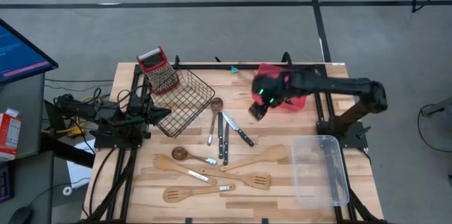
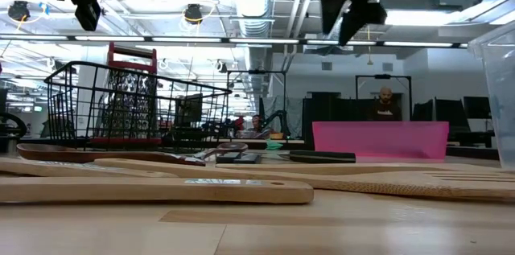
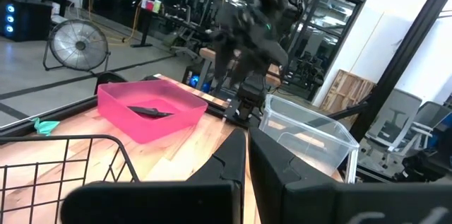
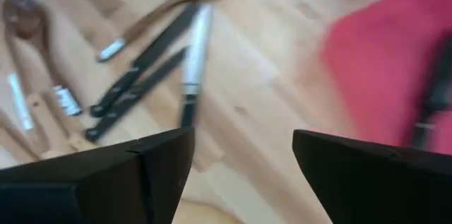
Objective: Pick & Place Kitchen Items
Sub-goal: Put the silver knife into the red bin
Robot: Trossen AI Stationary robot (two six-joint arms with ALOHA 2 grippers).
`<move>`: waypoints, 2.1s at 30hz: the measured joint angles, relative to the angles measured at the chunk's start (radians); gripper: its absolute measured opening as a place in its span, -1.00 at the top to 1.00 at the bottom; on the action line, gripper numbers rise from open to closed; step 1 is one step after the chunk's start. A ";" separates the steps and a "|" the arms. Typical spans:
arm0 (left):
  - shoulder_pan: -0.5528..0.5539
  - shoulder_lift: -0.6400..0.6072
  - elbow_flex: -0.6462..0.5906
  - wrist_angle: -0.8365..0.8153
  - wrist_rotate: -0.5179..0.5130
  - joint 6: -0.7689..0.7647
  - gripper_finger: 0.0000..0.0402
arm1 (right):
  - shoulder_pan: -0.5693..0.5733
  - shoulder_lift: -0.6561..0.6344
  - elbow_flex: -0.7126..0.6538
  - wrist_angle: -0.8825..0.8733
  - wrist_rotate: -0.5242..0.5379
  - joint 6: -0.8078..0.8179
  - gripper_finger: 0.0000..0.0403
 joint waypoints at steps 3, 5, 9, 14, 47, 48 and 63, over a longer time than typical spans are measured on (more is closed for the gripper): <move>0.000 0.000 0.000 0.000 0.000 0.000 0.99 | 0.080 0.069 -0.003 0.027 0.022 0.021 -0.27; 0.000 0.000 0.000 0.000 0.000 0.006 0.99 | 0.117 0.123 -0.002 0.048 0.022 0.020 -0.27; 0.000 0.000 0.000 0.002 0.000 0.011 0.99 | 0.158 0.250 -0.003 0.097 0.022 -0.002 -0.27; 0.000 0.000 0.000 0.005 0.000 -0.001 0.99 | 0.183 0.387 -0.003 0.176 0.021 -0.051 -0.27; 0.000 0.000 0.000 -0.004 0.007 0.011 0.99 | 0.133 0.567 -0.002 0.230 -0.119 -0.134 0.53; 0.000 0.000 0.000 -0.008 0.007 0.011 0.99 | 0.133 0.567 -0.002 0.229 -0.118 -0.132 0.53; 0.000 -0.133 -0.231 0.002 0.011 -0.169 0.99 | 0.133 0.538 -0.006 0.148 -0.108 -0.124 0.54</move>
